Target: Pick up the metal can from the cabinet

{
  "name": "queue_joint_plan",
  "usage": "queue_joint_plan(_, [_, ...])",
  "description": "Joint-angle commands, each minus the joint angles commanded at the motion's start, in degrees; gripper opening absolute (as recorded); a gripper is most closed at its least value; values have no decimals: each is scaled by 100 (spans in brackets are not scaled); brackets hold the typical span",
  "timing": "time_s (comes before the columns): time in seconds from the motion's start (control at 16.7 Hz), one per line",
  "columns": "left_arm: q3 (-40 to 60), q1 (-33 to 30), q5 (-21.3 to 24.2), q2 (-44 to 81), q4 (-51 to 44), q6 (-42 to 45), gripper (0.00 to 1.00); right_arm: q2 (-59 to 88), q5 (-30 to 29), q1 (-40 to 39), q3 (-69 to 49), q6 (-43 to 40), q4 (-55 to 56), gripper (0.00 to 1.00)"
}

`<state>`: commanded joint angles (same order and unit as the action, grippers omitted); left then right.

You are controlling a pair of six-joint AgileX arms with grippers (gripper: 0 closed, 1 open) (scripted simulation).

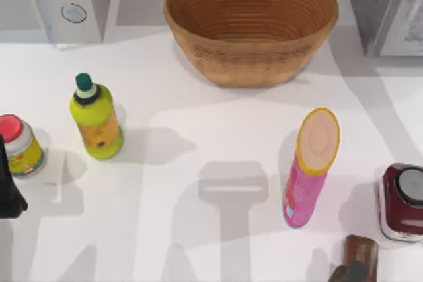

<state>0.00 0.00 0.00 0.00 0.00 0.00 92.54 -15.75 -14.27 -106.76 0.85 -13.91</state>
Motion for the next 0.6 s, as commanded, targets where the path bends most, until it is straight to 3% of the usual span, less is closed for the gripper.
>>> queue_joint_plan(0.12, [0, 0, 0, 0, 0, 0, 100, 0, 0, 0, 0, 0, 0, 0])
queue_joint_plan(0.6, [0, 0, 0, 0, 0, 0, 100, -6, 2, -8, 0, 7, -2, 0])
